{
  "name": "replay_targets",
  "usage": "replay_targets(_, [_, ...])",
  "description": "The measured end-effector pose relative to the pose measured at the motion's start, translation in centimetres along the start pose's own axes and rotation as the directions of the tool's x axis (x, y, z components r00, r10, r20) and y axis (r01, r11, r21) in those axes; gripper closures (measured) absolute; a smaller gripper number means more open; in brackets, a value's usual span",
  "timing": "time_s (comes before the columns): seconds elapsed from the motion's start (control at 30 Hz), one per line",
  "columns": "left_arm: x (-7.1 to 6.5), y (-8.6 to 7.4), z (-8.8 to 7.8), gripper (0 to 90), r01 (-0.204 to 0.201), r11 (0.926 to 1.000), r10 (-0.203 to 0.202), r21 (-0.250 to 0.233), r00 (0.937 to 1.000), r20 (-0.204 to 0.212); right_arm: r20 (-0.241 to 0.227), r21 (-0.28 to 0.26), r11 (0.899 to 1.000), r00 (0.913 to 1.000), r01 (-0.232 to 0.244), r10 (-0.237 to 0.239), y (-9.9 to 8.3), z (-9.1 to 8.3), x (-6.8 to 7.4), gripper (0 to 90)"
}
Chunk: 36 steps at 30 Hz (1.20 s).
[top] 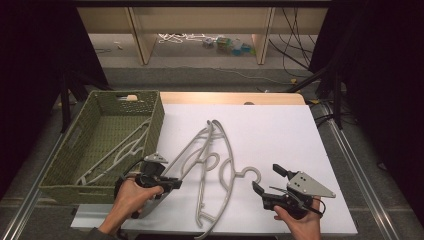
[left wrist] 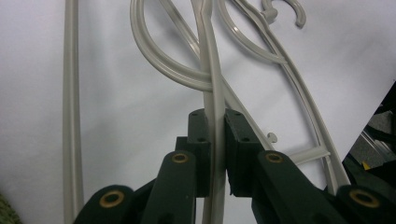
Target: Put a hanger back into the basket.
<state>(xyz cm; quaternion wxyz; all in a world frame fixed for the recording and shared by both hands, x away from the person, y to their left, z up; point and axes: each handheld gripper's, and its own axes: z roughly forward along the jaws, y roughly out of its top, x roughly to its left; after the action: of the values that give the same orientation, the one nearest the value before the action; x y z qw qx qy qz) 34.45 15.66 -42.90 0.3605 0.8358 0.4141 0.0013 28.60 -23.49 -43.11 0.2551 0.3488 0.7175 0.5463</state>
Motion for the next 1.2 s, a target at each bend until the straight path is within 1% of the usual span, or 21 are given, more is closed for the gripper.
replay_targets(0.07, [-0.1, -0.1, 0.0, 82.0, 0.037, 0.9982, -0.036, -0.046, 0.9991, 0.021, -0.001, -0.001, 1.000, 1.0000, 0.001, -0.001, 0.0, 0.0, 0.0, 15.6])
replay_targets(0.13, [0.0, -0.1, -0.1, 81.9, 0.061, 0.9966, -0.058, -0.055, 0.9968, 0.056, -0.001, 0.000, 1.000, 1.0000, 0.000, 0.000, 0.0, 0.0, 0.0, 15.6])
replay_targets(0.2, [0.1, 0.0, -0.4, 81.9, 0.061, 0.9963, -0.058, -0.061, 0.9965, 0.061, -0.002, 0.001, 1.000, 1.0000, 0.001, -0.001, 0.0, 0.0, 0.0, 15.6])
replay_targets(0.3, [0.4, 0.1, -0.9, 82.0, 0.086, 0.9921, -0.077, -0.092, 0.9927, 0.093, -0.002, 0.002, 1.000, 1.0000, 0.001, -0.001, 0.0, 0.0, 0.0, 15.6])
replay_targets(0.33, [0.5, 0.1, -1.0, 82.0, 0.092, 0.9904, -0.084, -0.103, 0.9926, 0.088, -0.002, 0.000, 1.000, 1.0000, 0.001, -0.001, 0.0, 0.0, 0.0, 15.6])
replay_targets(0.43, [0.9, 0.3, -1.5, 81.9, 0.134, 0.9830, -0.115, -0.125, 0.9824, 0.147, -0.018, -0.009, 1.000, 0.9998, -0.003, 0.003, -0.1, 0.1, 0.0, 15.6])
replay_targets(0.47, [1.0, 0.4, -1.8, 82.0, 0.143, 0.9789, -0.120, -0.146, 0.9800, 0.159, -0.016, -0.010, 1.000, 0.9999, -0.002, 0.002, 0.0, 0.1, 0.0, 15.7])
replay_targets(0.53, [1.0, 0.5, -2.0, 82.0, 0.143, 0.9786, -0.117, -0.148, 0.9788, 0.168, -0.016, -0.010, 1.000, 0.9999, -0.002, 0.002, -0.1, 0.2, 0.0, 15.6])
replay_targets(0.57, [1.0, 0.6, -2.2, 82.0, 0.149, 0.9756, -0.121, -0.161, 0.9778, 0.171, -0.025, 0.001, 1.000, 0.9995, -0.017, 0.017, -0.1, 0.1, 0.1, 15.6])
replay_targets(0.63, [1.1, 0.8, -2.6, 82.0, 0.164, 0.9704, -0.130, -0.177, 0.9730, 0.191, -0.026, -0.003, 1.000, 0.9995, -0.015, 0.015, -0.1, 0.2, 0.1, 15.6])
replay_targets(0.67, [1.2, 0.9, -2.8, 82.0, 0.177, 0.9662, -0.136, -0.187, 0.9680, 0.211, -0.021, -0.003, 1.000, 0.9996, -0.020, 0.020, -0.1, 0.2, 0.2, 15.6])
replay_targets(0.7, [1.3, 1.1, -3.1, 82.0, 0.178, 0.9659, -0.135, -0.188, 0.9652, 0.224, -0.021, -0.003, 1.000, 0.9996, -0.020, 0.020, -0.1, 0.2, 0.2, 15.6])
replay_targets(0.73, [1.3, 1.3, -3.4, 82.0, 0.177, 0.9640, -0.133, -0.199, 0.9672, 0.217, -0.022, 0.002, 1.000, 0.9995, -0.022, 0.022, -0.1, 0.1, 0.2, 15.6])
replay_targets(0.77, [1.3, 1.5, -3.7, 81.9, 0.180, 0.9624, -0.134, -0.204, 0.9665, 0.219, -0.022, 0.000, 1.000, 0.9995, -0.021, 0.021, -0.1, 0.2, 0.1, 15.6])
replay_targets(0.8, [1.3, 1.7, -4.0, 81.9, 0.172, 0.9637, -0.128, -0.204, 0.9685, 0.214, -0.022, 0.003, 1.000, 0.9995, -0.023, 0.023, -0.1, 0.2, 0.2, 15.6])
replay_targets(0.93, [1.3, 2.5, -5.3, 81.9, 0.166, 0.9577, -0.113, -0.235, 0.9682, 0.223, -0.023, 0.001, 1.000, 0.9995, -0.023, 0.023, -0.1, 0.2, 0.1, 15.6])
replay_targets(1.0, [1.4, 3.0, -6.1, 82.0, 0.155, 0.9580, -0.099, -0.241, 0.9687, 0.228, -0.022, 0.005, 1.000, 0.9995, -0.022, 0.022, -0.1, 0.1, 0.1, 15.6])
replay_targets(1.03, [1.5, 3.2, -6.5, 81.9, 0.150, 0.9581, -0.097, -0.244, 0.9708, 0.220, -0.022, 0.005, 1.000, 0.9995, -0.022, 0.022, -0.1, 0.1, 0.1, 15.6])
replay_targets(1.07, [1.5, 3.4, -6.8, 82.0, 0.151, 0.9577, -0.097, -0.245, 0.9706, 0.220, -0.018, 0.004, 1.000, 0.9997, -0.018, 0.018, 0.0, 0.1, 0.1, 15.6])
replay_targets(1.17, [1.8, 4.0, -8.2, 82.0, 0.164, 0.9503, -0.100, -0.265, 0.9661, 0.238, -0.019, 0.003, 1.000, 0.9996, -0.019, 0.019, 0.0, 0.1, 0.1, 15.6])
replay_targets(1.2, [1.9, 4.2, -8.7, 82.1, 0.162, 0.9487, -0.097, -0.272, 0.9666, 0.237, -0.021, 0.008, 1.000, 0.9996, -0.019, 0.019, 0.0, 0.1, 0.1, 15.6])
